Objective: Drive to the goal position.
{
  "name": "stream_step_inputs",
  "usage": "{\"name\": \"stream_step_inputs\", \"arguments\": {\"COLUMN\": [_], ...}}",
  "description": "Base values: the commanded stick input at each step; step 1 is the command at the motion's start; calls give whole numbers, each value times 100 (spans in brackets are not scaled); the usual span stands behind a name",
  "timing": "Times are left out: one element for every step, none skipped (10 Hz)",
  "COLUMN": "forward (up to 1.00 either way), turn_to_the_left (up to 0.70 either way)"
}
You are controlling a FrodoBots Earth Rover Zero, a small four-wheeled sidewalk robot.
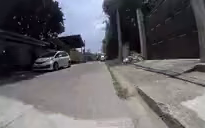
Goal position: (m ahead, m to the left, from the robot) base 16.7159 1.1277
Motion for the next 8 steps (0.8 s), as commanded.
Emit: {"name": "stream_step_inputs", "arguments": {"forward": [100,100,100,100,100,100,100,100], "turn_to_the_left": [0,0,0,0,0,0,0,0]}}
